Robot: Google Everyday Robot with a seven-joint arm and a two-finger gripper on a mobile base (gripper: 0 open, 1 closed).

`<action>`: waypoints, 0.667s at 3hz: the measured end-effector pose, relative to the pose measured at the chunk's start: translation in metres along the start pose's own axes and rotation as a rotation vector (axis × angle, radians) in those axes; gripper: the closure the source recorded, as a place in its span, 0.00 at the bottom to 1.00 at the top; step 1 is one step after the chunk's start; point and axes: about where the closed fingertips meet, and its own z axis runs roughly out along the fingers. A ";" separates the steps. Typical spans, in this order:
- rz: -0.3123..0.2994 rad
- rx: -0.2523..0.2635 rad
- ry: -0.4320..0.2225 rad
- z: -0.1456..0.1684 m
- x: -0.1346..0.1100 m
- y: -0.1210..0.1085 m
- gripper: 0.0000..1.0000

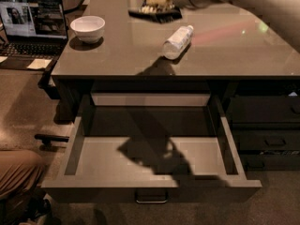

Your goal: Place blue chip bag into top drawer

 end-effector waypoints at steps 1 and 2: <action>-0.033 -0.109 0.174 -0.018 0.056 0.022 1.00; -0.106 -0.134 0.238 -0.022 0.074 0.027 1.00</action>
Offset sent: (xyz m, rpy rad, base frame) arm -0.0432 0.0148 -0.0325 -0.0187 0.1253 0.1303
